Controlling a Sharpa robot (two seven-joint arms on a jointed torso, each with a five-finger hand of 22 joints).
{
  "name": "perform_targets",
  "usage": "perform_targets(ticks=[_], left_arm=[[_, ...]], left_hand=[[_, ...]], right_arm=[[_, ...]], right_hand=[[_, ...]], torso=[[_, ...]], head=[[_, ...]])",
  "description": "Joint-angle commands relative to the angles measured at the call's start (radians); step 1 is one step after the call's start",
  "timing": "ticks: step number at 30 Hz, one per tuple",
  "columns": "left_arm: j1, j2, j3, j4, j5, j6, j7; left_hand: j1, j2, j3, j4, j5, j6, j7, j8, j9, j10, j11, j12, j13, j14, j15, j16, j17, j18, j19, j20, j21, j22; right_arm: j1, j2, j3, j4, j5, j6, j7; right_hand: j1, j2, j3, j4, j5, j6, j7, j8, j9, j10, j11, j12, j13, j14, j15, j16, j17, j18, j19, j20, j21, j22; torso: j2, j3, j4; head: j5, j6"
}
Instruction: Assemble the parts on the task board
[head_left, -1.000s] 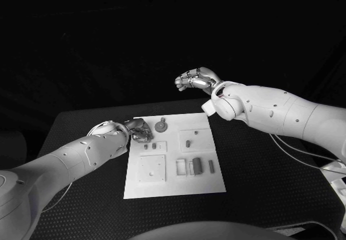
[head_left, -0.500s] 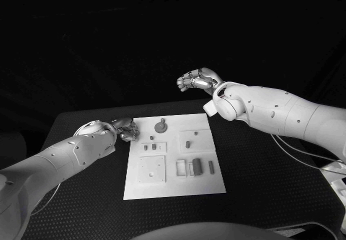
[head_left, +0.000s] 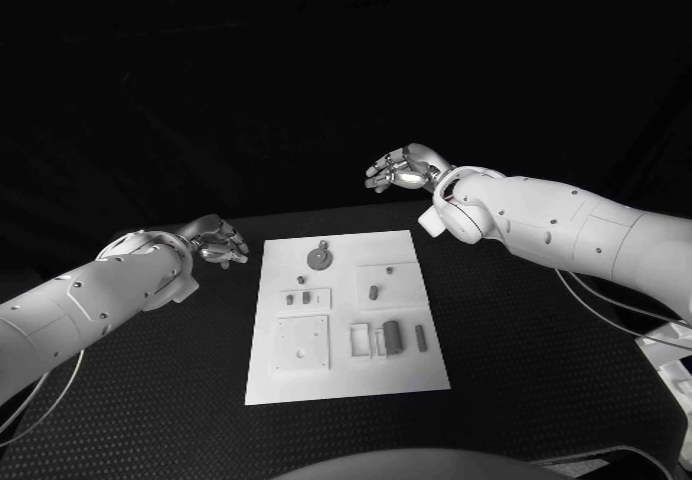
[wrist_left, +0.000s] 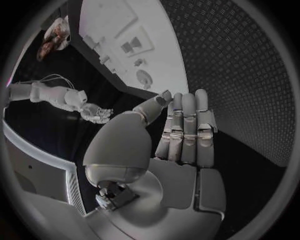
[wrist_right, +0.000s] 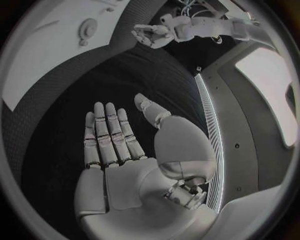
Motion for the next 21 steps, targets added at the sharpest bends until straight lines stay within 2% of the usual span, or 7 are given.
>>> perform_targets(ticks=[1, 5, 9, 11, 13, 15, 21], left_arm=[[0.002, -0.041, 0.006, 0.062, 0.172, 0.026, -0.014], [0.003, -0.107, 0.017, 0.171, 0.324, 0.050, -0.013], [0.003, -0.169, 0.022, 0.295, 0.486, 0.078, 0.006], [0.003, -0.190, 0.022, 0.340, 0.500, 0.078, 0.019], [0.003, -0.217, 0.022, 0.386, 0.518, 0.074, 0.028], [0.003, -0.243, 0.022, 0.434, 0.558, 0.069, 0.038], [0.003, -0.263, 0.021, 0.483, 0.655, 0.066, 0.055]], left_hand=[[-0.006, 0.005, 0.007, -0.002, -0.002, -0.001, 0.004, 0.000, 0.000, 0.009, 0.000, 0.004, 0.003, -0.009, 0.002, -0.011, -0.002, -0.010, -0.010, -0.001, -0.005, -0.002], [-0.024, 0.001, 0.014, -0.002, 0.002, -0.039, 0.021, -0.020, -0.005, -0.007, 0.009, -0.008, 0.006, -0.029, 0.018, -0.059, -0.020, -0.015, -0.050, 0.012, -0.009, -0.028], [-0.040, -0.002, 0.018, -0.001, -0.001, -0.075, 0.033, -0.036, -0.010, -0.043, 0.027, -0.031, -0.001, -0.048, 0.037, -0.106, -0.038, -0.015, -0.089, 0.030, -0.009, -0.061], [-0.057, -0.007, 0.020, 0.000, 0.000, -0.109, 0.038, -0.051, -0.017, -0.115, 0.057, -0.051, -0.022, -0.072, 0.057, -0.150, -0.054, -0.014, -0.133, 0.050, -0.009, -0.094], [-0.065, -0.012, 0.018, -0.001, -0.001, -0.108, 0.041, -0.046, -0.014, -0.149, 0.070, -0.051, -0.036, -0.077, 0.068, -0.187, -0.064, -0.014, -0.154, 0.061, -0.009, -0.127], [-0.071, -0.017, 0.012, -0.001, 0.000, -0.113, 0.040, -0.044, -0.014, -0.170, 0.078, -0.050, -0.048, -0.081, 0.077, -0.215, -0.067, -0.013, -0.169, 0.070, -0.007, -0.154], [-0.076, -0.019, -0.002, 0.000, -0.001, -0.133, 0.034, -0.047, -0.016, -0.180, 0.078, -0.048, -0.061, -0.076, 0.080, -0.243, -0.063, -0.011, -0.174, 0.075, -0.006, -0.184]], right_arm=[[-0.005, -0.003, 0.000, 0.001, -0.280, 0.087, -0.074], [-0.012, -0.006, 0.000, 0.004, -0.410, 0.107, -0.083], [-0.021, -0.012, -0.002, 0.003, -0.506, 0.076, -0.097], [-0.029, -0.015, -0.007, 0.007, -0.555, 0.066, -0.107], [-0.036, -0.019, -0.008, 0.017, -0.604, 0.058, -0.120], [-0.044, -0.022, -0.011, 0.027, -0.668, 0.057, -0.137], [-0.061, -0.035, -0.026, 0.058, -0.800, 0.098, -0.181]], right_hand=[[0.023, -0.005, -0.014, 0.001, -0.002, 0.002, 0.015, 0.007, -0.001, 0.038, -0.017, 0.026, 0.019, 0.030, -0.013, 0.022, 0.018, 0.008, 0.024, 0.000, 0.011, 0.021], [0.053, -0.013, -0.027, 0.001, -0.001, 0.017, 0.009, 0.014, 0.001, 0.051, -0.027, 0.041, 0.043, 0.067, -0.034, 0.055, 0.051, 0.022, 0.069, -0.003, 0.026, 0.022], [0.065, -0.015, -0.031, 0.001, -0.001, 0.024, 0.006, 0.017, 0.003, 0.051, -0.029, 0.045, 0.057, 0.090, -0.046, 0.072, 0.072, 0.031, 0.100, -0.004, 0.032, 0.020], [0.063, -0.011, -0.031, 0.002, -0.001, 0.029, 0.003, 0.020, 0.004, 0.048, -0.027, 0.043, 0.061, 0.169, -0.084, 0.119, 0.102, 0.053, 0.183, -0.011, 0.070, 0.022], [0.060, -0.011, -0.029, 0.002, -0.001, 0.031, 0.002, 0.020, 0.005, 0.042, -0.025, 0.037, 0.064, 0.188, -0.095, 0.129, 0.117, 0.053, 0.214, -0.019, 0.076, 0.017], [0.059, -0.013, -0.027, 0.002, -0.001, 0.036, -0.001, 0.022, 0.007, 0.043, -0.025, 0.032, 0.066, 0.213, -0.108, 0.138, 0.133, 0.053, 0.245, -0.030, 0.083, 0.016], [0.054, -0.022, -0.022, 0.002, -0.001, 0.046, -0.005, 0.026, 0.010, 0.052, -0.030, 0.021, 0.063, 0.259, -0.126, 0.149, 0.160, 0.053, 0.301, -0.049, 0.093, 0.015]], torso=[[-0.009, -0.0046, 0.0017], [-0.016, -0.0100, 0.0026], [-0.024, -0.0186, 0.0036], [-0.027, -0.0231, 0.0050], [-0.033, -0.0284, 0.0055], [-0.035, -0.0299, 0.0050], [-0.043, -0.0393, 0.0019]], head=[[-0.009, 0.001], [-0.014, 0.004], [-0.018, 0.001], [-0.020, -0.003], [-0.019, -0.005], [-0.019, -0.004], [-0.019, -0.004]])
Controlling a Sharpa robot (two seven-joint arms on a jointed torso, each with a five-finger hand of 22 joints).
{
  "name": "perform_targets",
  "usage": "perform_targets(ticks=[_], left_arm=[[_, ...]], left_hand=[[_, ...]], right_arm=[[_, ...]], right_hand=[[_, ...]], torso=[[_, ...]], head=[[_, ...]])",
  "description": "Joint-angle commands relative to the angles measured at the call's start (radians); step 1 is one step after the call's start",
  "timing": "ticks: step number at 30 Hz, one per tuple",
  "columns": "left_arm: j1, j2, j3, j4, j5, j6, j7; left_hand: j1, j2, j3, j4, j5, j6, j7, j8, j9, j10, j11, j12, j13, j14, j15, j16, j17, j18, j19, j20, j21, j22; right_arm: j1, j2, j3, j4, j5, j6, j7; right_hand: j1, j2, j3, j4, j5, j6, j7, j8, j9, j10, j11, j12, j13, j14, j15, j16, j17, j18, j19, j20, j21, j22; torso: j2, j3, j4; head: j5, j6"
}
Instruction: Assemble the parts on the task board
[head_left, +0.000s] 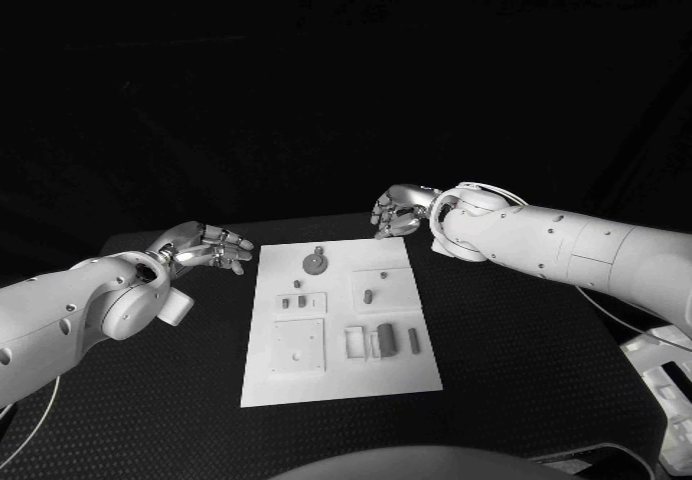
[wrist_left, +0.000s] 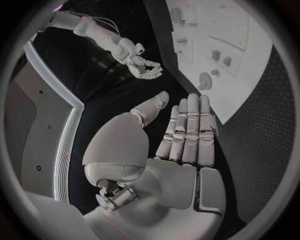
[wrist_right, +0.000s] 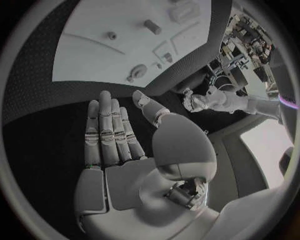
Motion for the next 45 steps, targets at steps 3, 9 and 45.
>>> perform_targets(ticks=[3, 9, 45], left_arm=[[0.000, -0.001, 0.001, 0.027, 0.164, 0.022, 0.041], [-0.003, 0.001, 0.001, 0.044, 0.186, 0.025, 0.051], [-0.002, 0.012, 0.001, 0.066, 0.219, 0.012, 0.047]], left_hand=[[-0.021, 0.002, -0.018, 0.000, -0.001, -0.012, -0.002, 0.000, -0.001, -0.011, -0.004, 0.001, -0.009, 0.000, 0.008, -0.020, 0.005, -0.012, -0.012, 0.005, 0.001, -0.020], [-0.029, 0.006, -0.031, 0.000, -0.001, -0.019, -0.002, 0.001, -0.002, -0.017, -0.004, 0.001, -0.016, -0.002, 0.012, -0.037, 0.010, -0.012, -0.016, 0.007, 0.002, -0.035], [-0.034, 0.012, -0.038, 0.001, 0.029, -0.006, 0.020, 0.015, 0.000, -0.011, 0.006, 0.005, -0.028, 0.004, 0.016, -0.066, 0.029, -0.010, -0.015, 0.010, 0.003, -0.065]], right_arm=[[-0.013, -0.008, -0.010, 0.022, -0.230, 0.058, -0.081], [-0.021, -0.002, -0.016, 0.012, -0.279, 0.083, -0.121], [-0.062, 0.049, -0.042, -0.004, -0.313, 0.118, -0.140]], right_hand=[[-0.004, -0.012, 0.005, -0.001, -0.001, 0.012, -0.001, 0.004, 0.003, 0.011, -0.004, -0.009, -0.005, 0.022, -0.008, 0.005, 0.014, 0.005, 0.026, -0.008, 0.004, 0.016], [-0.008, -0.027, 0.006, 0.000, -0.001, 0.012, -0.004, 0.003, 0.003, 0.015, -0.005, -0.015, -0.009, 0.031, -0.011, 0.004, 0.022, 0.005, 0.038, -0.012, 0.003, 0.015], [-0.007, 0.011, 0.030, -0.002, -0.001, -0.007, -0.016, -0.010, -0.010, 0.001, 0.002, -0.066, -0.051, 0.036, -0.006, -0.019, 0.049, 0.005, 0.044, -0.012, -0.019, 0.018]], torso=[[-0.007, -0.0098, -0.0027], [-0.005, -0.0092, -0.0010], [-0.003, -0.0028, -0.0011]], head=[[0.004, 0.004], [0.011, 0.010], [0.038, -0.004]])
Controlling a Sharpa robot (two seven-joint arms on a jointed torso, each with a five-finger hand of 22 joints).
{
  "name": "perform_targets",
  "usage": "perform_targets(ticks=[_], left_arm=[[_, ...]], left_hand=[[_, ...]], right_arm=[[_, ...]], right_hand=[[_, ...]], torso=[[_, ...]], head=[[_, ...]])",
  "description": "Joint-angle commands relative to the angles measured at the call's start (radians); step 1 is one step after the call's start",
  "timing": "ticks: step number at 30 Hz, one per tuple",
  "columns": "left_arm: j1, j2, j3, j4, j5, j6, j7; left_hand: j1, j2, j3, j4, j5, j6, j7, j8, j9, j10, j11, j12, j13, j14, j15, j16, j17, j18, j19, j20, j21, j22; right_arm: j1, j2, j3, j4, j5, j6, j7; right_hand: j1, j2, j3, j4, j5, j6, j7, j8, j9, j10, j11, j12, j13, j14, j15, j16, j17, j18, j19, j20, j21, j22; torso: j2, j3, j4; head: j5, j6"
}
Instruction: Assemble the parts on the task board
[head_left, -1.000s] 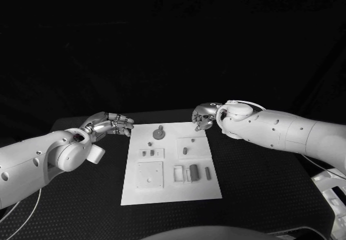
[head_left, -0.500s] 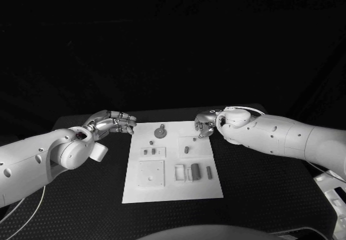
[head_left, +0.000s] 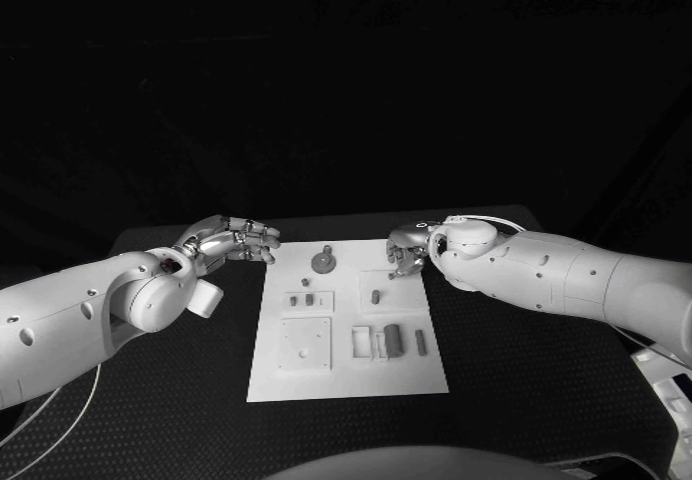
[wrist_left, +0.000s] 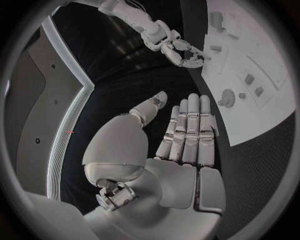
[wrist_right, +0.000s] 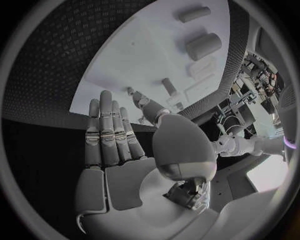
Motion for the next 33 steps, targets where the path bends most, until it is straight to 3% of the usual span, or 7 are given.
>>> perform_targets(ticks=[1, 8, 12, 16, 33], left_arm=[[0.001, 0.003, 0.001, 0.000, 0.011, 0.007, 0.011], [0.001, 0.008, 0.001, -0.006, 0.011, 0.005, 0.010], [0.001, 0.010, 0.001, -0.008, 0.011, 0.004, 0.007], [0.001, 0.009, 0.001, -0.009, 0.011, 0.004, 0.006], [0.001, 0.007, 0.001, -0.007, 0.011, 0.003, 0.003]], left_hand=[[-0.008, 0.001, -0.007, -0.001, 0.001, 0.000, 0.006, 0.005, 0.000, -0.001, 0.006, 0.005, -0.001, 0.000, 0.006, -0.006, 0.001, -0.010, -0.006, 0.002, 0.003, -0.002], [-0.009, 0.001, -0.008, -0.001, 0.000, 0.000, 0.007, 0.005, 0.000, -0.001, 0.007, 0.005, -0.002, 0.000, 0.007, -0.008, 0.003, -0.010, -0.006, 0.002, 0.003, -0.003], [-0.009, 0.002, -0.008, -0.001, 0.000, 0.000, 0.008, 0.005, 0.000, -0.002, 0.007, 0.004, -0.002, 0.000, 0.007, -0.008, 0.003, -0.010, -0.006, 0.002, 0.003, -0.004], [-0.009, 0.001, -0.009, -0.001, 0.000, -0.008, 0.011, 0.001, -0.002, -0.006, 0.009, 0.003, -0.004, 0.002, 0.007, -0.011, 0.007, -0.009, -0.005, 0.002, 0.004, -0.006], [-0.010, 0.000, -0.010, -0.001, 0.000, -0.013, 0.013, 0.000, -0.003, -0.008, 0.010, 0.003, -0.006, 0.003, 0.007, -0.013, 0.011, -0.008, -0.004, 0.003, 0.004, -0.009]], right_arm=[[-0.001, 0.004, -0.001, 0.002, -0.011, 0.006, 0.008], [-0.010, 0.015, -0.006, -0.006, -0.012, 0.010, 0.006], [-0.015, 0.020, -0.006, -0.011, -0.015, 0.022, 0.003], [-0.026, 0.025, -0.007, -0.018, -0.020, 0.030, 0.001], [-0.038, 0.043, -0.007, -0.039, -0.027, 0.032, 0.009]], right_hand=[[-0.001, 0.011, 0.005, 0.001, -0.001, 0.004, 0.006, 0.000, -0.001, 0.011, 0.001, -0.004, -0.002, 0.006, 0.001, -0.006, 0.002, 0.005, 0.008, 0.000, -0.005, 0.018], [-0.001, 0.024, 0.007, 0.001, -0.001, 0.020, 0.010, 0.008, 0.000, 0.028, 0.001, -0.002, -0.004, 0.007, 0.001, -0.010, 0.008, 0.005, 0.009, 0.000, -0.008, 0.019], [0.000, 0.055, 0.012, 0.000, 0.000, 0.029, 0.013, 0.012, 0.000, 0.033, 0.001, -0.006, -0.008, 0.003, 0.002, -0.017, 0.012, 0.005, 0.003, 0.001, -0.014, 0.019], [-0.003, 0.068, 0.014, 0.000, -0.001, 0.037, 0.011, 0.016, 0.001, 0.033, 0.002, -0.008, -0.010, 0.001, 0.003, -0.020, 0.013, 0.004, 0.002, 0.002, -0.016, 0.020], [0.001, 0.083, 0.026, 0.001, 0.001, 0.059, 0.002, 0.024, 0.000, 0.040, 0.001, -0.013, -0.015, 0.000, 0.003, -0.025, 0.021, 0.005, 0.001, 0.004, -0.019, 0.021]], torso=[[0.000, 0.0018, -0.0013], [0.000, 0.0014, -0.0006], [0.000, 0.0017, -0.0003], [0.001, 0.0010, -0.0013], [0.001, 0.0000, -0.0012]], head=[[0.002, -0.003], [0.004, -0.008], [0.007, -0.012], [0.009, -0.013], [0.015, -0.021]])
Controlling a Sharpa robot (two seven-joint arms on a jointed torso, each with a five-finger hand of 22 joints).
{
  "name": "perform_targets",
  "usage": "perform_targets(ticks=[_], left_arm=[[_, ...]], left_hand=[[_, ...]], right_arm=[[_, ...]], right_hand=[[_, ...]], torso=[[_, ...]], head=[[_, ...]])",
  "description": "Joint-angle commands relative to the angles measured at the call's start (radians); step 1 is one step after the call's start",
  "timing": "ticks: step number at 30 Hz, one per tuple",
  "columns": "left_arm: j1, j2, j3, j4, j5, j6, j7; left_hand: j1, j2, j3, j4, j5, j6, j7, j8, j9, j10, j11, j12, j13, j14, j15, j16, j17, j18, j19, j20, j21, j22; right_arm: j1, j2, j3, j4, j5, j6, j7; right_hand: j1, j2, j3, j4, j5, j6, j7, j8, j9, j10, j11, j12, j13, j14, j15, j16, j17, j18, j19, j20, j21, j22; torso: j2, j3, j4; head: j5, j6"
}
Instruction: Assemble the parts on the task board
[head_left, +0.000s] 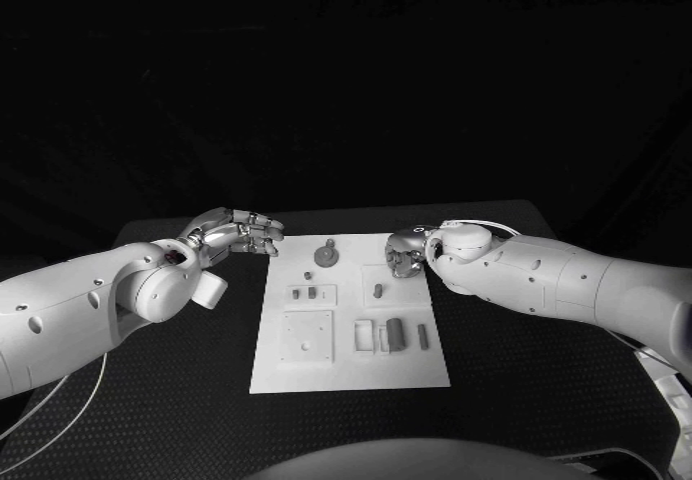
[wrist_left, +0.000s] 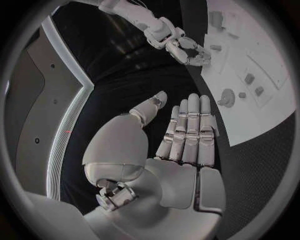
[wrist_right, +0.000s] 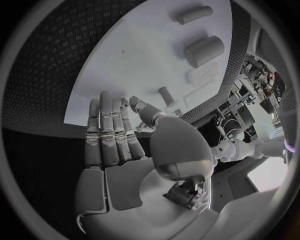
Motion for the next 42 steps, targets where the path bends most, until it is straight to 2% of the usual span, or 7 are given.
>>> perform_targets(ticks=[1, 2, 8, 11, 24, 32, 42], left_arm=[[0.001, 0.001, 0.001, 0.002, 0.007, 0.003, 0.006], [0.001, 0.000, 0.001, 0.002, 0.007, 0.002, 0.006], [0.001, 0.000, 0.001, 0.001, 0.007, 0.004, 0.005], [0.001, 0.000, 0.001, 0.002, 0.007, 0.003, 0.004], [0.001, 0.000, 0.001, 0.001, 0.007, 0.004, 0.005], [0.001, -0.002, 0.001, 0.000, 0.007, 0.002, 0.005], [0.001, -0.005, 0.001, -0.006, 0.007, 0.000, 0.005]], left_hand=[[-0.011, 0.000, -0.006, 0.001, 0.000, -0.004, 0.003, 0.000, -0.001, -0.003, 0.004, 0.003, -0.002, 0.003, 0.007, -0.006, 0.002, -0.008, -0.004, 0.003, 0.004, -0.002], [-0.011, 0.000, -0.006, 0.001, 0.000, -0.004, 0.004, 0.000, -0.001, -0.003, 0.004, 0.003, -0.002, 0.003, 0.007, -0.006, 0.002, -0.008, -0.004, 0.003, 0.004, -0.002], [-0.011, 0.000, -0.006, 0.001, 0.000, -0.005, 0.004, -0.001, -0.001, -0.004, 0.005, 0.002, -0.002, 0.004, 0.007, -0.007, 0.003, -0.008, -0.004, 0.003, 0.005, -0.003], [-0.011, 0.000, -0.007, 0.001, 0.000, -0.006, 0.005, -0.001, -0.002, -0.005, 0.005, 0.002, -0.002, 0.004, 0.007, -0.007, 0.004, -0.008, -0.003, 0.003, 0.005, -0.003], [-0.011, 0.000, -0.007, 0.001, 0.001, -0.008, 0.005, -0.001, -0.002, -0.006, 0.005, 0.002, -0.003, 0.005, 0.007, -0.008, 0.006, -0.007, -0.003, 0.003, 0.005, -0.004], [-0.010, 0.000, -0.007, 0.001, 0.001, -0.008, 0.005, -0.001, -0.002, -0.006, 0.005, 0.003, -0.003, 0.005, 0.007, -0.009, 0.007, -0.007, -0.002, 0.003, 0.005, -0.005], [-0.010, 0.000, -0.007, 0.001, 0.001, -0.008, 0.005, -0.001, -0.002, -0.006, 0.005, 0.003, -0.003, 0.006, 0.007, -0.010, 0.008, -0.007, -0.002, 0.003, 0.005, -0.006]], right_arm=[[-0.007, 0.002, -0.003, -0.003, -0.020, 0.026, 0.007], [-0.009, 0.003, -0.003, -0.005, -0.023, 0.026, 0.006], [-0.014, 0.010, -0.006, -0.012, -0.045, 0.024, 0.006], [-0.020, 0.016, -0.007, -0.014, -0.062, 0.020, 0.001], [-0.025, 0.021, -0.007, -0.023, -0.083, -0.019, -0.004], [-0.026, 0.012, -0.007, -0.010, -0.078, -0.068, 0.007], [-0.025, -0.003, -0.007, 0.008, -0.072, -0.104, 0.014]], right_hand=[[0.000, -0.016, 0.092, 0.013, 0.004, 0.017, 0.001, 0.004, -0.006, 0.017, 0.000, -0.008, -0.004, 0.006, 0.003, -0.013, 0.004, 0.005, 0.010, 0.007, -0.007, 0.019], [-0.016, -0.018, 0.124, 0.012, 0.002, 0.022, 0.000, 0.003, -0.008, 0.023, -0.002, -0.009, -0.005, 0.009, 0.002, -0.016, 0.008, 0.005, 0.013, 0.006, -0.006, 0.022], [-0.020, -0.009, 0.155, 0.003, 0.001, 0.036, -0.006, 0.009, -0.008, 0.036, -0.006, -0.007, -0.005, 0.014, -0.002, -0.018, 0.015, 0.005, 0.016, 0.003, -0.004, 0.024], [0.000, -0.010, 0.175, -0.001, 0.000, 0.056, -0.015, 0.019, -0.005, 0.045, -0.009, -0.006, -0.004, 0.014, -0.004, -0.021, 0.021, 0.005, 0.013, 0.001, -0.003, 0.025], [0.020, -0.019, 0.187, -0.001, -0.001, 0.084, -0.026, 0.032, 0.000, 0.074, -0.019, 0.003, 0.000, 0.022, -0.010, -0.020, 0.033, 0.005, 0.019, -0.001, 0.007, 0.025], [0.020, -0.021, 0.191, -0.001, -0.001, 0.100, -0.033, 0.039, 0.004, 0.096, -0.028, 0.010, 0.005, 0.041, -0.019, -0.013, 0.044, 0.005, 0.038, -0.008, 0.020, 0.025], [0.020, -0.022, 0.194, 0.000, -0.001, 0.105, -0.035, 0.041, 0.006, 0.104, -0.031, 0.012, 0.007, 0.048, -0.021, -0.011, 0.049, 0.005, 0.045, -0.011, 0.024, 0.024]], torso=[[0.000, 0.0001, -0.0003], [0.000, 0.0001, -0.0006], [0.000, 0.0003, -0.0005], [0.000, 0.0007, -0.0004], [0.000, 0.0009, -0.0014], [0.000, 0.0008, -0.0007], [0.000, 0.0008, -0.0010]], head=[[0.000, -0.002], [0.000, -0.002], [0.000, -0.003], [0.001, -0.005], [0.006, -0.008], [-0.001, -0.005], [0.001, -0.005]])
